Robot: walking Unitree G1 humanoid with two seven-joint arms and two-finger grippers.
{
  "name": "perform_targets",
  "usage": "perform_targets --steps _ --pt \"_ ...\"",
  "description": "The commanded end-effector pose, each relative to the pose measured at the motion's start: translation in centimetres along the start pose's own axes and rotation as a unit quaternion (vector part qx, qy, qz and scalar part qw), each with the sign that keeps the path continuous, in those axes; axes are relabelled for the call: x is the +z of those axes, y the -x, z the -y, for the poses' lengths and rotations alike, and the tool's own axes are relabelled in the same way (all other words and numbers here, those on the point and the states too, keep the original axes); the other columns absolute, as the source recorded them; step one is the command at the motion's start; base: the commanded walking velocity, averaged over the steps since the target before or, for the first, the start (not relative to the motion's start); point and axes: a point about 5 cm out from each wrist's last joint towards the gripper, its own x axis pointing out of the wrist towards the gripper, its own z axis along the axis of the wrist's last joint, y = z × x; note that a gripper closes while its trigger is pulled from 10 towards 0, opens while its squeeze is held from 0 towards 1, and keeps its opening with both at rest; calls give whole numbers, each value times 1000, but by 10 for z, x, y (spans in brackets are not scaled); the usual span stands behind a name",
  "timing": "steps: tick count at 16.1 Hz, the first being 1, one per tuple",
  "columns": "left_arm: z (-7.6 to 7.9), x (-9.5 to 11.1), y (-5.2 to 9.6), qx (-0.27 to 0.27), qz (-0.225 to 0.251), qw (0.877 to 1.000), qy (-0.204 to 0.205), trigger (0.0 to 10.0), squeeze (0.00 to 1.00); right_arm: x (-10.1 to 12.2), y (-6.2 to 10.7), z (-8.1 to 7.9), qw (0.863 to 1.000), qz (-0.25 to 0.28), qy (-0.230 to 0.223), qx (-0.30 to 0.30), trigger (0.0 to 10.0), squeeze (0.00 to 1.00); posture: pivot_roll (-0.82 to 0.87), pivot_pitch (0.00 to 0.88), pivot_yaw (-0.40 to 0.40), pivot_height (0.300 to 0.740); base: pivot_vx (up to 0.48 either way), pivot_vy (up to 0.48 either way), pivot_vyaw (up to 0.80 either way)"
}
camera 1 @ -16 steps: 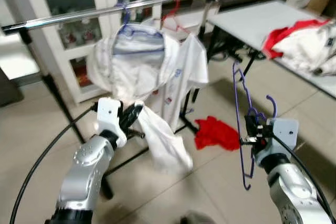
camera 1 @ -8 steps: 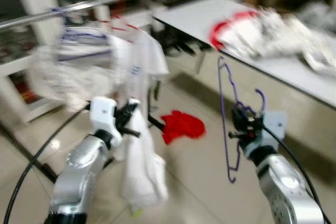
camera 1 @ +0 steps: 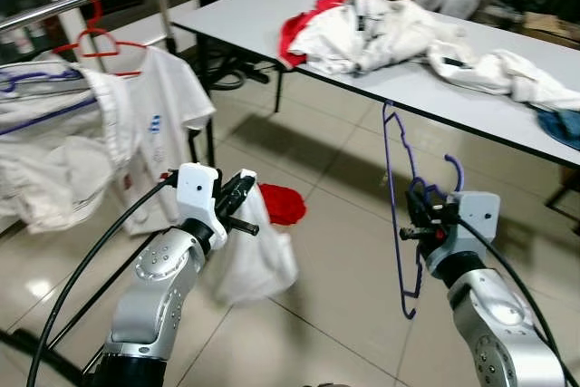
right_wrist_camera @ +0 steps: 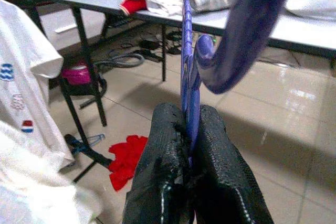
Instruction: Hang hanger
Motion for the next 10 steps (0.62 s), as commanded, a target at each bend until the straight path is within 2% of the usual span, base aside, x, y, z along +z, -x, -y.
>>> perform_targets --steps 1,3,5,8,10 --pt "4 12 1 -20 30 999 -1 10000 0 -1 -3 0 1000 -8 0 -11 10000 0 -136 0 -27 740 0 0 -594" --pt "2 11 3 -9 32 999 11 10000 0 -2 -4 9 998 -16 -2 -54 10000 0 -147 0 -21 740 0 0 -647" --pt "-2 7 -1 8 20 1000 12 10000 0 9 -2 16 996 16 29 -78 10000 0 -176 0 -12 740 0 0 -544" --pt "-2 9 -8 19 24 1000 3 10000 0 15 -1 18 996 14 23 -83 10000 0 -189 0 -4 740 0 0 0" --pt "-3 10 -10 35 20 999 -2 10000 0 13 -6 10 998 14 4 -55 10000 0 -169 0 -10 740 0 -304 0"
